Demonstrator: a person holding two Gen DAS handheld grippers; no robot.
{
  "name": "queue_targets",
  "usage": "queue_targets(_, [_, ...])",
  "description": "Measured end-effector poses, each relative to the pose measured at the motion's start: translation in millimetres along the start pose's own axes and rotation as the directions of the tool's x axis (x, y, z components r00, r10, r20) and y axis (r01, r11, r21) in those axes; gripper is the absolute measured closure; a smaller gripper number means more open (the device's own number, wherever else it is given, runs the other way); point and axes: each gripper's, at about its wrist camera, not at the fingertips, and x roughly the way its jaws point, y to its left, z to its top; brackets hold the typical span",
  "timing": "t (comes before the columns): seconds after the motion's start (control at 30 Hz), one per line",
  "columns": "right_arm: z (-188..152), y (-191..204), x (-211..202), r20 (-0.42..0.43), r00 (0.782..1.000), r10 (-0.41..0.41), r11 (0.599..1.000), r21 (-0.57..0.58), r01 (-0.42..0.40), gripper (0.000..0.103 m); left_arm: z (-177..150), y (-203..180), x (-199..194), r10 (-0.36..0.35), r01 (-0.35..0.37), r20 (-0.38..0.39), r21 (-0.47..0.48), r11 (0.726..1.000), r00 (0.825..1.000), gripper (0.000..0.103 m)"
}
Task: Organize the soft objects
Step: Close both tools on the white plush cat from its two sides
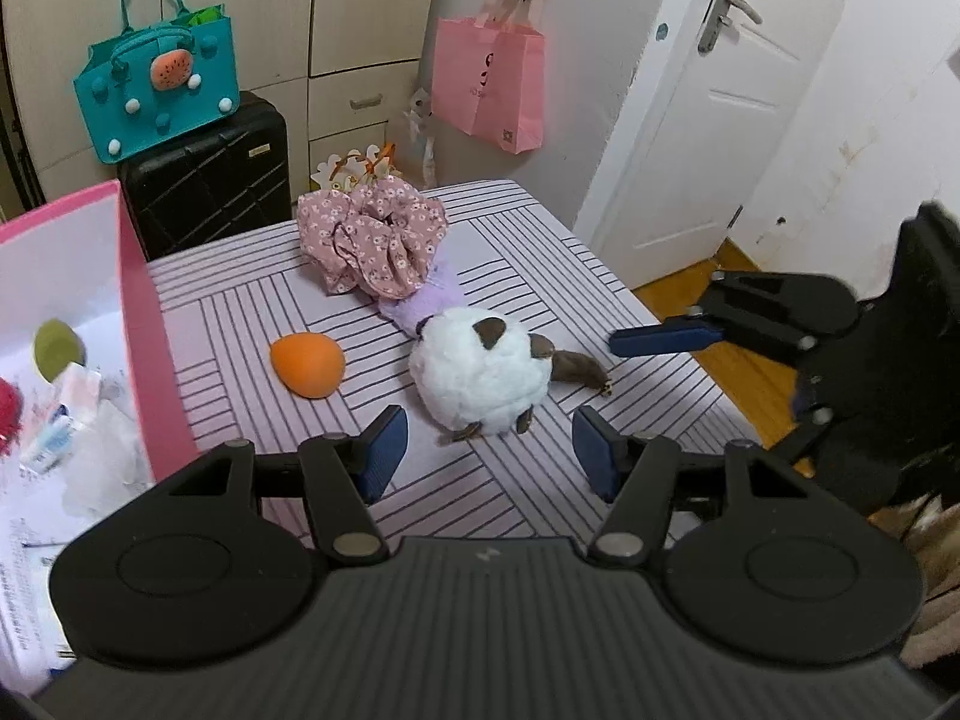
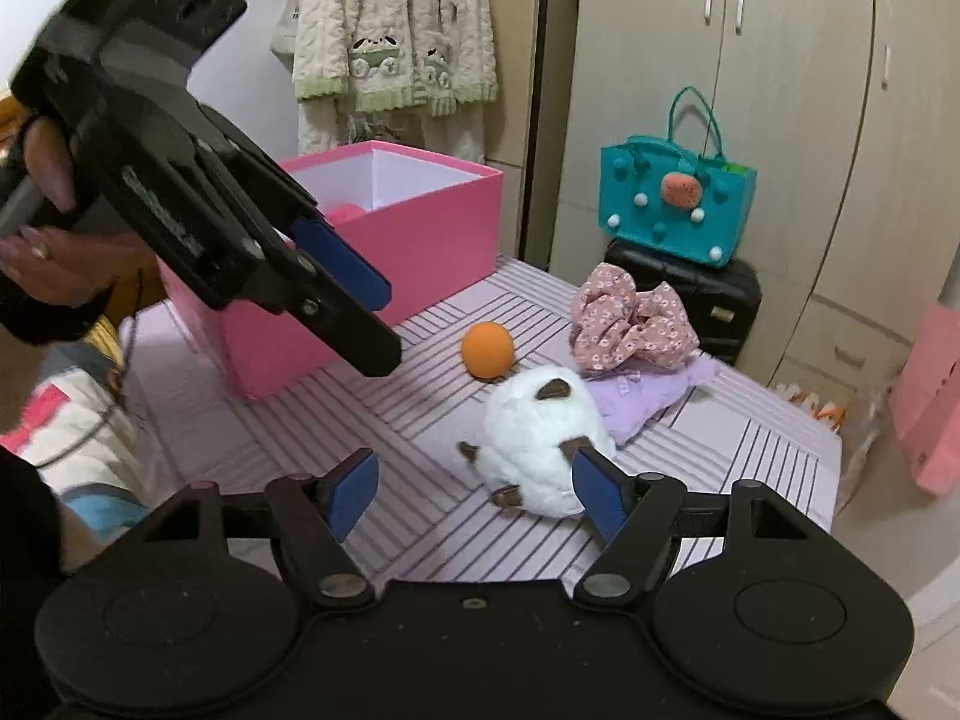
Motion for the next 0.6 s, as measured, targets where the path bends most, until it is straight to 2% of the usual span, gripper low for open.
queue_targets(0.13, [-13.6, 0.1, 17.8, 0.038, 0.997, -0.061, 0.996, -0.066, 0.063, 0.024, -5.4, 2.8, 7.4, -0.018, 0.019, 0.025, -0.045, 0.999, 1.000, 0.043])
queue_targets(0.23, [-20.5, -0.9, 29.5, 0.041, 0.995, -0.091, 0.991, -0.096, 0.094, 0.023, -8.1, -2.9, 13.7, 0.037, -0.035, 0.063, -0.031, 0.999, 0.997, 0.043])
queue_targets(0.3, [-24.2, -3.9, 35.7, 0.044, 0.996, -0.081, 0.992, -0.094, 0.085, 0.023, -10.9, -5.2, 18.8, 0.055, -0.053, 0.086, -0.032, 0.998, 0.995, 0.043])
queue_targets(0.4, [-28.9, -9.5, 43.1, 0.051, 0.998, -0.047, 0.996, -0.074, 0.051, 0.023, -16.2, -4.2, 29.5, 0.050, -0.043, 0.108, -0.063, 0.997, 0.993, 0.042])
queue_targets(0.5, [-33.5, -12.6, 49.6, 0.072, 0.996, -0.047, 0.997, -0.060, 0.051, 0.023, -16.4, 1.6, 41.3, 0.045, -0.032, 0.123, -0.110, 0.993, 0.991, 0.042])
queue_targets(0.6, [-37.1, -15.6, 54.6, 0.103, 0.993, -0.059, 0.997, -0.034, 0.063, 0.023, -9.2, 5.7, 47.8, 0.071, -0.049, 0.160, -0.142, 0.989, 0.985, 0.042])
